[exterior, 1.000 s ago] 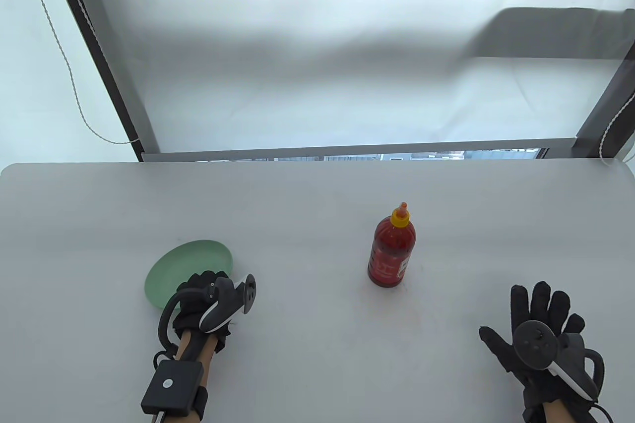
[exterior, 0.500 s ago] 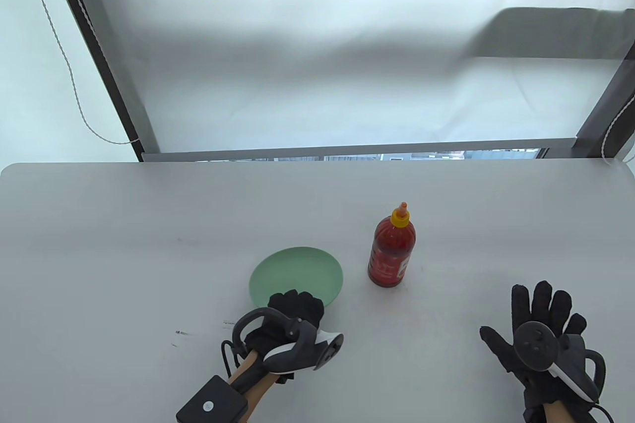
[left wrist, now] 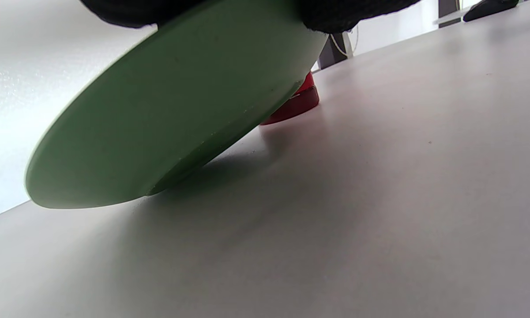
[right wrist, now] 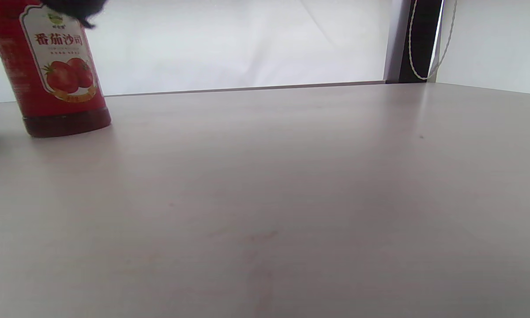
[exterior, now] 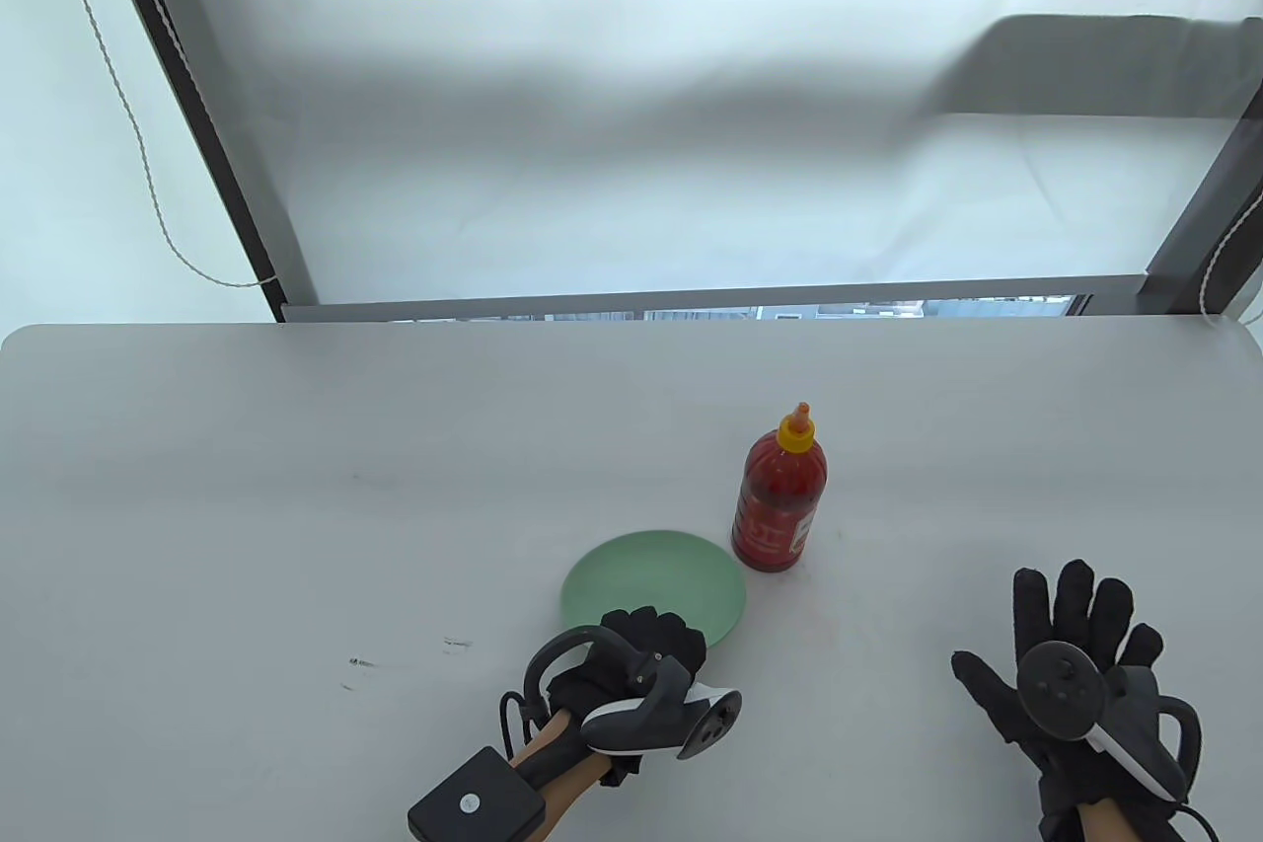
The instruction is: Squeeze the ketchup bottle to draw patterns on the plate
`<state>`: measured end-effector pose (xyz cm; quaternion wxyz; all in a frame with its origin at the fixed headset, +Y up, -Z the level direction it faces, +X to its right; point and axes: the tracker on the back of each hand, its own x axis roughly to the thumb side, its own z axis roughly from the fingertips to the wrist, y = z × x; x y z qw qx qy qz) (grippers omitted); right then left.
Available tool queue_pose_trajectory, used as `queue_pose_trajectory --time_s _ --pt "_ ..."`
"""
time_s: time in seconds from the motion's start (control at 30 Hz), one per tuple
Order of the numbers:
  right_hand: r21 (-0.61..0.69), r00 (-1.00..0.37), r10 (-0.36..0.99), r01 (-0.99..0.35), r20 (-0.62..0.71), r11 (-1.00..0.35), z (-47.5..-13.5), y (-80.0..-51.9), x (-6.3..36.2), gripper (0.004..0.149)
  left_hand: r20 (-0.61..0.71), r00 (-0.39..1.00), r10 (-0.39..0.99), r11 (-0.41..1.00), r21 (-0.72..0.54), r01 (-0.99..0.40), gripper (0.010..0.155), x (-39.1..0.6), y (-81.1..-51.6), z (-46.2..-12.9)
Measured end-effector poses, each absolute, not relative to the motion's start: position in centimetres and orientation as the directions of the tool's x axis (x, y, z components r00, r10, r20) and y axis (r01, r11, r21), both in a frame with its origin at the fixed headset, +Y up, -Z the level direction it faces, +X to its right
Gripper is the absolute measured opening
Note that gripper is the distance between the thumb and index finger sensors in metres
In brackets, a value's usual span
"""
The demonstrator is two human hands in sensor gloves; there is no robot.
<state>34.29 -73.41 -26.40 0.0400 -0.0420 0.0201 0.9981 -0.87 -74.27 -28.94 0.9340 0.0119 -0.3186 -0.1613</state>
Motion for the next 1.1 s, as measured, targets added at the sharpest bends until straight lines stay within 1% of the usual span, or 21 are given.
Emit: queue_pose_trajectory --time_s 0.1,0.2,0.37,0.5,0.53,0.6,0.7,0.8,0.93,1.1 --pt "0.043 -0.993 0.076 -0.080 -0.088 -0.996 -26.4 -73.4 34.3 0.097 0.648 0.724 -0.237 0.959 0.039 0.279 0.044 -0.9 -74.7 -29.5" --pt "0.045 -0.994 0.074 -0.078 -0.083 -0.996 -26.4 -73.4 34.2 0.097 0.678 0.706 -0.207 0.959 -0.002 0.282 0.045 -0.8 -75.3 -29.7" --pt "0.049 -0.995 0.073 -0.076 -0.071 -0.996 -26.6 -73.5 34.2 0.097 0.707 0.675 -0.210 0.950 -0.014 0.311 0.047 -0.2 -76.4 -29.9" --pt "0.054 -0.994 0.072 -0.076 -0.083 -0.996 -26.5 -73.6 34.3 0.098 0.719 0.652 -0.241 0.927 -0.029 0.373 0.049 0.4 -77.4 -29.9" --pt "0.054 -0.994 0.067 -0.072 -0.088 -0.996 -26.5 -73.6 34.3 0.098 0.711 0.656 -0.251 0.931 -0.009 0.366 0.049 0.5 -77.3 -29.9" --pt "0.056 -0.993 0.065 -0.071 -0.097 -0.996 -26.4 -73.5 34.3 0.098 0.713 0.661 -0.234 0.935 -0.022 0.355 0.050 0.3 -77.2 -30.0" --pt "0.063 -0.991 0.077 -0.084 -0.113 -0.994 -26.4 -73.5 34.3 0.097 0.714 0.678 -0.173 0.945 -0.074 0.318 0.050 -0.4 -76.7 -30.3" --pt "0.069 -0.991 0.071 -0.079 -0.112 -0.995 -26.4 -73.5 34.2 0.098 0.684 0.715 -0.144 0.953 -0.098 0.286 0.052 -1.4 -76.0 -30.2" --pt "0.065 -0.992 0.080 -0.087 -0.100 -0.994 -26.3 -73.3 34.0 0.098 0.615 0.774 -0.149 0.962 -0.092 0.258 0.057 -3.4 -74.6 -29.9" --pt "0.055 -0.992 0.089 -0.093 -0.086 -0.994 -26.1 -73.0 33.6 0.097 0.430 0.898 -0.097 0.977 -0.132 0.169 0.063 -8.3 -72.4 -29.7"
